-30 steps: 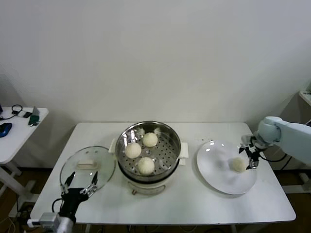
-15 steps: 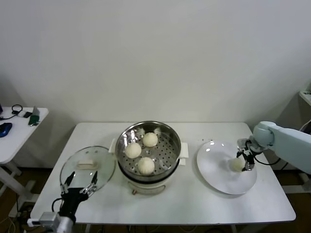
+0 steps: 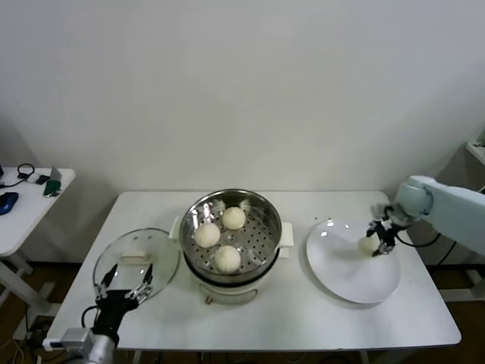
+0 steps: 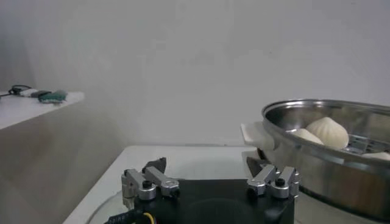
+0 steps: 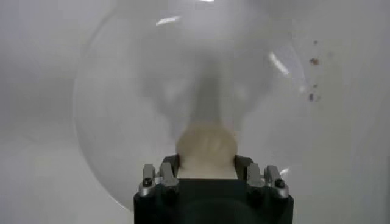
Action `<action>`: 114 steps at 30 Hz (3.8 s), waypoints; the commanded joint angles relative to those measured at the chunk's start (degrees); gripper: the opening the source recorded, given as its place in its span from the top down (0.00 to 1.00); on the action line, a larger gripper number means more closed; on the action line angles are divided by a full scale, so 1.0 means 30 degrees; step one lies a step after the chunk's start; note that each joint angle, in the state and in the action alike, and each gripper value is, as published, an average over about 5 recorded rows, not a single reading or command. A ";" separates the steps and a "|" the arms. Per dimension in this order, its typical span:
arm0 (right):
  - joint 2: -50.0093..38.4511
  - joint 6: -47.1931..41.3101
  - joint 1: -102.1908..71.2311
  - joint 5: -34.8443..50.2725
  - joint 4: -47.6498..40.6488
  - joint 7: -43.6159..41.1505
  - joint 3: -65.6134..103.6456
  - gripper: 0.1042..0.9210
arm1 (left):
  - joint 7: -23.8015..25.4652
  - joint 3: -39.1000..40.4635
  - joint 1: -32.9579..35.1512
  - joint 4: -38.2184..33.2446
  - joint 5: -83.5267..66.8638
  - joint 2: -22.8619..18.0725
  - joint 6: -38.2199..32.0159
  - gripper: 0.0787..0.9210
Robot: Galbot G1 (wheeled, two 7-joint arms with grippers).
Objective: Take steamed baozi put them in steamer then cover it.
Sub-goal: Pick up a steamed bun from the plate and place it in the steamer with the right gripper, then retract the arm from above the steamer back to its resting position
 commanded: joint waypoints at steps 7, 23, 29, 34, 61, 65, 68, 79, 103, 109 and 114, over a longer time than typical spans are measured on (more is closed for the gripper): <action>0.3532 -0.2147 1.3330 0.9493 0.6533 -0.0113 -0.4425 0.38 | 0.0046 0.0130 -0.0379 -0.0126 0.0008 0.0028 0.0144 0.12; 0.7789 -0.3976 0.8370 0.9272 0.8292 0.2878 -0.2948 0.37 | 0.0049 -0.0143 -0.0394 -0.0185 -0.0188 -0.0040 -0.0029 0.12; 0.8306 -0.4053 0.6339 0.7487 0.6969 0.3227 -0.3002 0.37 | 0.0057 -0.0299 -0.0358 -0.0161 -0.0193 0.0021 -0.0096 0.12; 0.8388 -0.4042 0.5281 0.6243 0.6362 0.3316 -0.3067 0.37 | 0.0042 -0.0350 -0.0328 -0.0082 -0.0192 0.0086 -0.0167 0.12; 0.8863 -0.3997 0.4034 0.5142 0.5907 0.3641 -0.2761 0.23 | 0.0022 -0.0320 -0.0339 -0.0092 -0.0312 0.0103 -0.0209 0.12; 0.8521 -0.3846 0.4262 0.5277 0.5840 0.3557 -0.2139 0.14 | 0.0011 -0.0351 -0.0354 -0.0121 -0.0309 0.0105 -0.0194 0.12; 0.7842 -0.3601 0.4886 0.6594 0.5995 0.2935 -0.1448 0.12 | 0.0007 -0.0411 -0.0322 -0.0165 -0.0322 0.0128 -0.0187 0.12; 0.3148 -0.3687 0.3911 1.4941 0.6323 0.9460 0.4350 0.12 | -0.0262 -0.0331 -0.0326 -0.0437 -0.0761 0.0312 0.0098 0.12; -0.3515 0.0069 -2.6886 1.1452 1.1231 1.7759 3.5243 0.12 | -0.1600 0.0739 -0.1692 0.0016 0.0801 0.1061 0.0665 0.12; -0.0661 0.1660 -3.4747 0.9943 1.2644 1.5977 4.1651 0.12 | -0.1543 0.0750 -0.1952 0.0408 0.2773 0.1511 0.0361 0.12; 0.2388 0.3579 -3.8112 0.8758 1.3041 1.5025 4.3343 0.12 | -0.1560 0.0637 -0.1958 0.0699 0.4251 0.1657 -0.0114 0.12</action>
